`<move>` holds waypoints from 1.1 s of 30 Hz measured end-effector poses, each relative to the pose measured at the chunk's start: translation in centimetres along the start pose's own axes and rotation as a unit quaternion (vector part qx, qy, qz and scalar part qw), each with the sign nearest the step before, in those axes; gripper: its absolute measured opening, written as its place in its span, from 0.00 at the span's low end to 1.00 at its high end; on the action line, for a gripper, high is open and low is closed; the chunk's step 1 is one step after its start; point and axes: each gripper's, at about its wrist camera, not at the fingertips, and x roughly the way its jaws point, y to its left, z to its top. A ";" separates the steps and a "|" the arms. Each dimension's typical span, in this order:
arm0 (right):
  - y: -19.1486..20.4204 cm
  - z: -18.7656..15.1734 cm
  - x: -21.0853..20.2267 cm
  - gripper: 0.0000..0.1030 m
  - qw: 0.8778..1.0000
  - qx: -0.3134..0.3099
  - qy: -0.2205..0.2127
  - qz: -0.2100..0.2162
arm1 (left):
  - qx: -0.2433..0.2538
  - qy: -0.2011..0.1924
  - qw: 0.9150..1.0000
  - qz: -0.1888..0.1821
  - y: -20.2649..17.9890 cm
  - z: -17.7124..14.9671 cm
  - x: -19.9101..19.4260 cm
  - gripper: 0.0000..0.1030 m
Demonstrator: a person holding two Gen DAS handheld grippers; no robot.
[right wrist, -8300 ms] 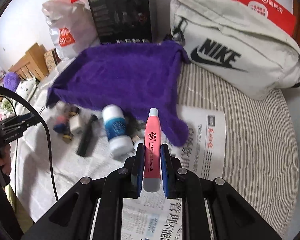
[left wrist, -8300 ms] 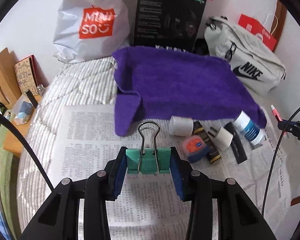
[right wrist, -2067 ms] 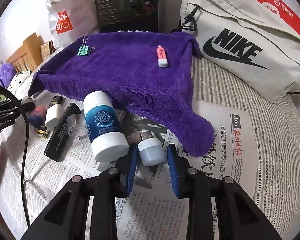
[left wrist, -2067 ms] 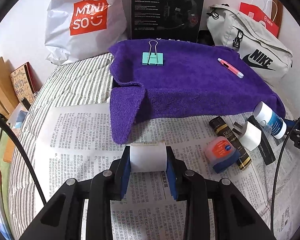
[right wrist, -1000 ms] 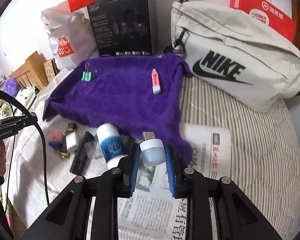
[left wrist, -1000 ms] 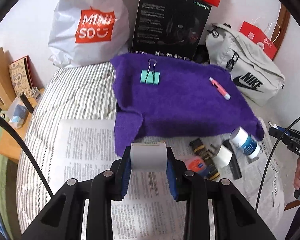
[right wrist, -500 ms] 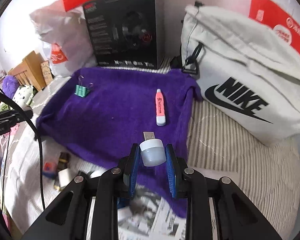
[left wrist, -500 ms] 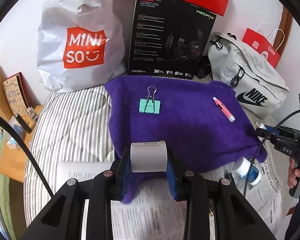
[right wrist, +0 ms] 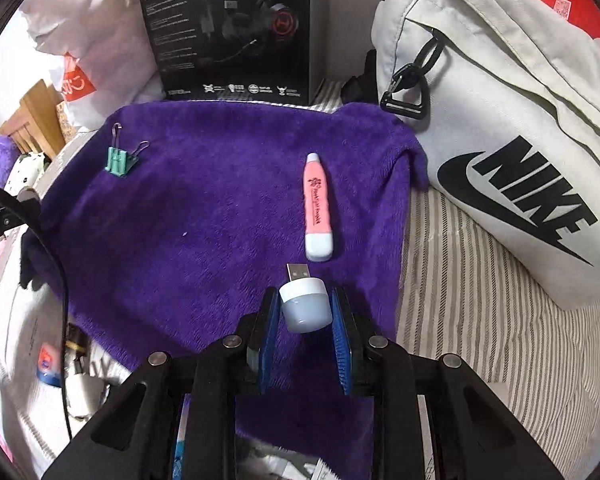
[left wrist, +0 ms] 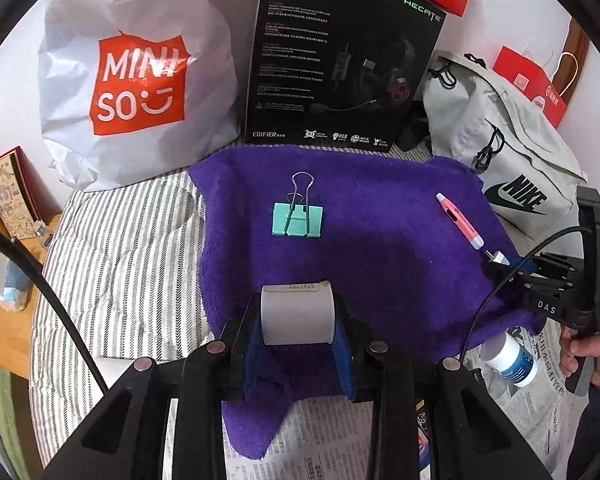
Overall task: Organize rigid objects
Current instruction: 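Carry the small white bottle onto the towel beside the highlighter and release it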
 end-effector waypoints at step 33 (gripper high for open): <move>-0.3 -3.5 -5.1 0.56 0.999 0.029 -0.010 0.017 | 0.000 0.030 1.000 0.006 0.2 2.7 5.3 0.29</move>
